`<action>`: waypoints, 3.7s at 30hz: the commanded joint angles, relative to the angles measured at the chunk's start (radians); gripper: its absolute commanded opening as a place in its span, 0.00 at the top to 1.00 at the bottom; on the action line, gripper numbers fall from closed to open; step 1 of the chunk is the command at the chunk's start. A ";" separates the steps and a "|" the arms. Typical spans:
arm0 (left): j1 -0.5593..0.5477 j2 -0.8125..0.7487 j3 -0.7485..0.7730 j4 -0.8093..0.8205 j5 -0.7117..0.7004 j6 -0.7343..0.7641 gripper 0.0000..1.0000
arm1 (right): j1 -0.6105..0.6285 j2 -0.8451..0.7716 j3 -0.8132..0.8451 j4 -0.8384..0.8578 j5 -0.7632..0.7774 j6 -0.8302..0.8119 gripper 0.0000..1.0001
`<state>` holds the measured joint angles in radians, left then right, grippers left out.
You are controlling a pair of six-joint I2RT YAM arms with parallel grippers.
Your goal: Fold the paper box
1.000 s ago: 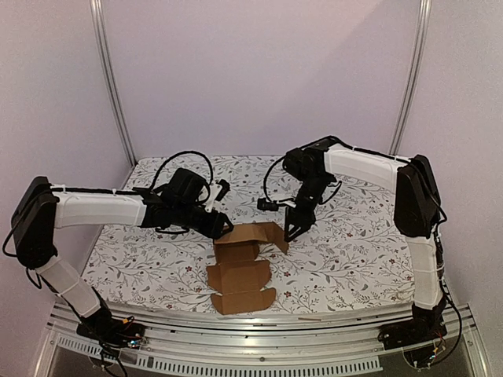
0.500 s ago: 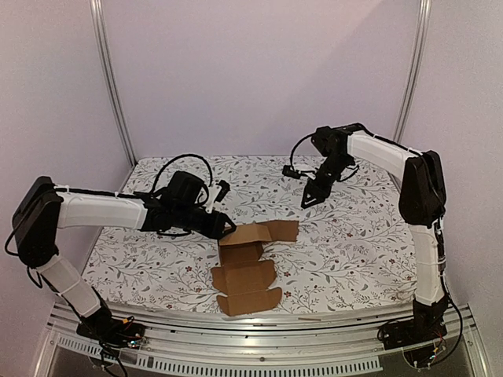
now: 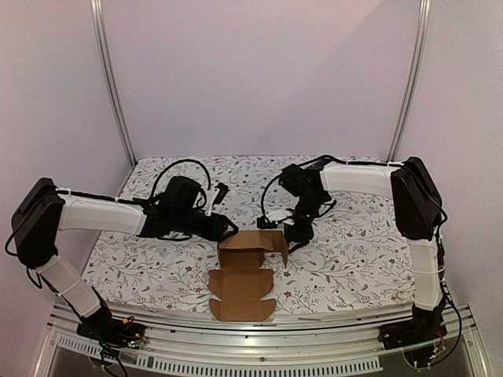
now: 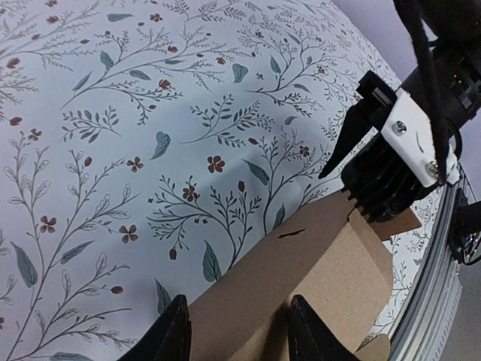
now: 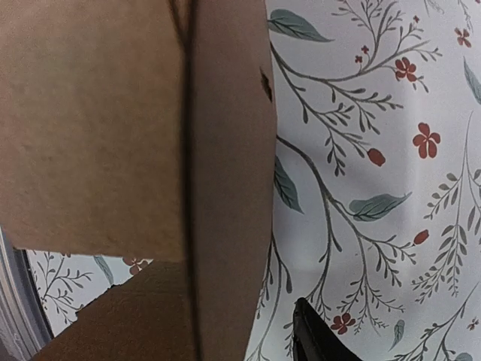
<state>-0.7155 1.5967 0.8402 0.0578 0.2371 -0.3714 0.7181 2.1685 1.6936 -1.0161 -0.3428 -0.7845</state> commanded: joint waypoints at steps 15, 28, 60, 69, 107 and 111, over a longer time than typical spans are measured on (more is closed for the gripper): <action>0.005 0.009 -0.129 0.088 0.049 -0.128 0.57 | 0.050 -0.072 -0.029 0.151 -0.181 0.101 0.54; -0.003 0.032 -0.138 0.153 0.052 -0.178 0.59 | 0.098 -0.112 -0.087 0.253 -0.209 0.228 0.53; -0.021 0.038 -0.145 0.254 0.083 -0.266 0.59 | 0.103 -0.152 -0.239 0.678 -0.085 0.675 0.54; 0.021 -0.013 -0.180 0.310 0.114 -0.287 0.57 | 0.104 -0.161 -0.301 0.754 -0.077 0.554 0.54; 0.186 0.447 -0.123 1.177 0.493 -0.885 0.60 | 0.113 -0.117 -0.298 0.995 0.092 0.546 0.79; 0.179 0.432 -0.141 1.157 0.464 -0.890 0.61 | 0.113 -0.113 -0.271 1.004 0.124 0.594 0.85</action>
<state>-0.5076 2.0464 0.7002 1.1980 0.6769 -1.2324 0.8177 2.0705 1.3937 -0.1177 -0.2657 -0.2527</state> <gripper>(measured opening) 0.397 0.177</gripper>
